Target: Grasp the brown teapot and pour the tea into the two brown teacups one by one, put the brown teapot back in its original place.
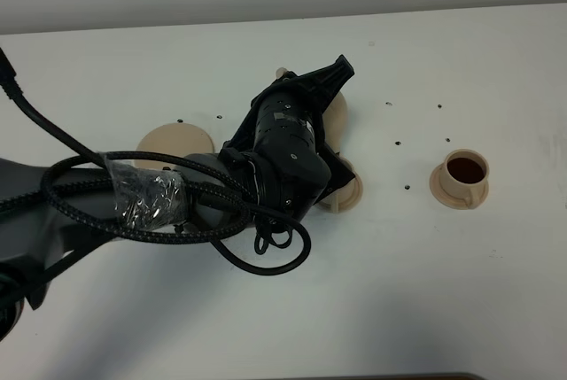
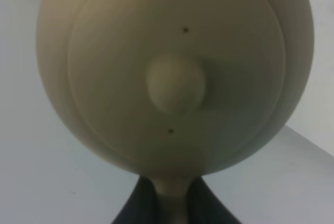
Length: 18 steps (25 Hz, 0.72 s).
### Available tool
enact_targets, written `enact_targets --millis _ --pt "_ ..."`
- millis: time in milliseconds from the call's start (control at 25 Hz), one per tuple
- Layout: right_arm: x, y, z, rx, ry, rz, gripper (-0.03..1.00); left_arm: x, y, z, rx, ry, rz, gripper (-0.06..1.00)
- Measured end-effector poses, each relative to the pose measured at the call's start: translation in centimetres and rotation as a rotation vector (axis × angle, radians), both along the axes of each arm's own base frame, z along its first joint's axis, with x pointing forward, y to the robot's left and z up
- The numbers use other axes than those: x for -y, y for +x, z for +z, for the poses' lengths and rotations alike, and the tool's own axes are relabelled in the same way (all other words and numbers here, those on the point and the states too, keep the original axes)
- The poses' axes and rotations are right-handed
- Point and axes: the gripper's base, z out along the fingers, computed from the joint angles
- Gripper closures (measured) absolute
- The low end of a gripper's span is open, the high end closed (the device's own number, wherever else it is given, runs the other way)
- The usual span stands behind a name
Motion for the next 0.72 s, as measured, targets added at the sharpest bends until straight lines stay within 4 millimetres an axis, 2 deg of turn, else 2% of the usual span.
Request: enact_targets --millis 720 --pt "0.00 0.00 0.00 0.000 0.000 0.000 0.78 0.02 0.01 0.01 0.004 0.020 -0.014 0.82"
